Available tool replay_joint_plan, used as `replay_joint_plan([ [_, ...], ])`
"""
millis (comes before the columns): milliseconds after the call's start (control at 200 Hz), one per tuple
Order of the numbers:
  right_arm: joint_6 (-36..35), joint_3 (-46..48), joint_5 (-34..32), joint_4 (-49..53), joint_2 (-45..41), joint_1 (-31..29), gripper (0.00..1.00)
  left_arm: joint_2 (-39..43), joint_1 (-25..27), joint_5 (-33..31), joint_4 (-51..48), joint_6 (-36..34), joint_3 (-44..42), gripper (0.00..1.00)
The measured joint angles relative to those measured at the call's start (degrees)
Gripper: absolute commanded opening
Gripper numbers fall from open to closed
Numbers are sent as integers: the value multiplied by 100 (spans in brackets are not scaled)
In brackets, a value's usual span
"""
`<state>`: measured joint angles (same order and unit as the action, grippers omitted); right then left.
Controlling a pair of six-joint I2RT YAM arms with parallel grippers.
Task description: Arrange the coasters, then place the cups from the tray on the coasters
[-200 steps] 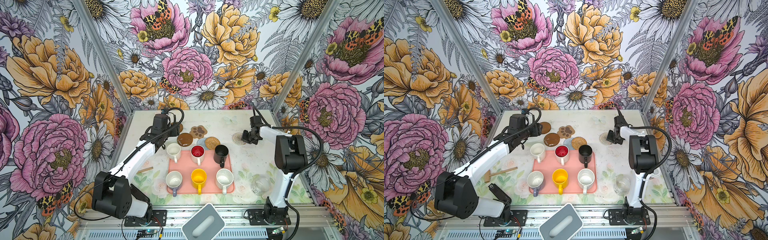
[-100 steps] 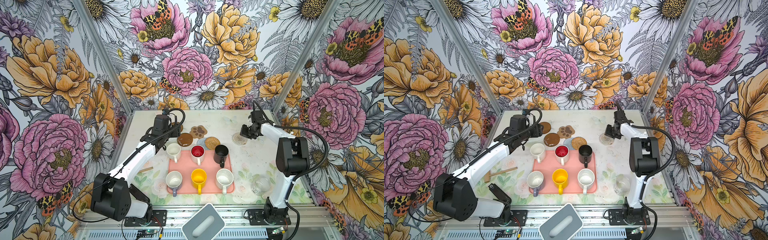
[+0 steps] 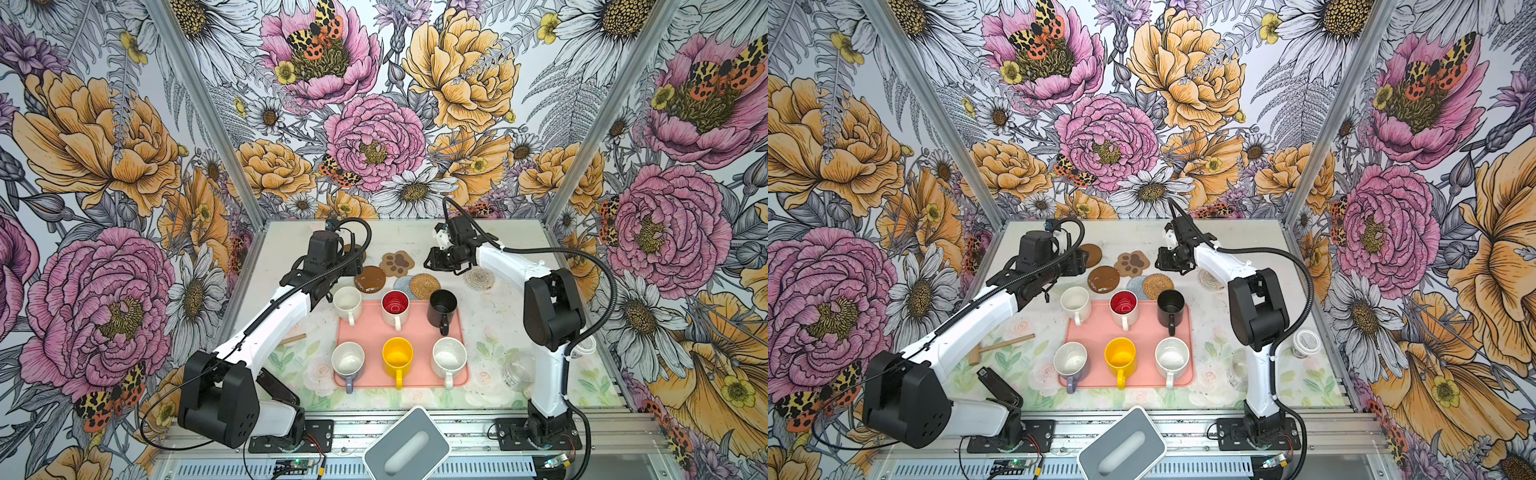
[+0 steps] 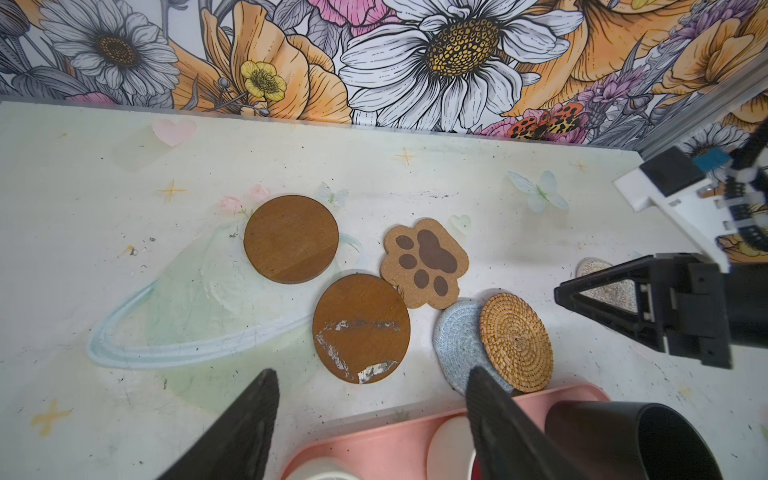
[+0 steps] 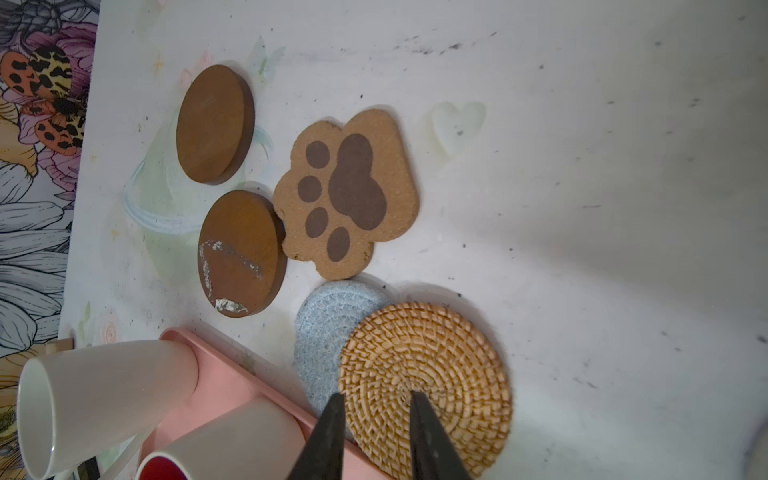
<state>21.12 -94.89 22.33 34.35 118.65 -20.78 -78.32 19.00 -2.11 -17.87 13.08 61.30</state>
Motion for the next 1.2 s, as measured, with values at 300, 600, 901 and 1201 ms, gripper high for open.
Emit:
replay_joint_plan([
  [300, -173, -686, 306, 393, 719, -479, 33, 79, 0, -2, 4, -13, -90, 75],
  [600, -369, -1106, 389, 894, 1056, -726, 34, 79, 0, -2, 4, -13, -111, 75],
  [901, -483, -1335, 149, 1460, 1335, -743, 34, 76, 0, -2, 7, -13, -111, 75],
  [1201, -540, -1521, -153, 1727, 1353, -664, 33, 76, 0, 0, 7, -13, -111, 75],
])
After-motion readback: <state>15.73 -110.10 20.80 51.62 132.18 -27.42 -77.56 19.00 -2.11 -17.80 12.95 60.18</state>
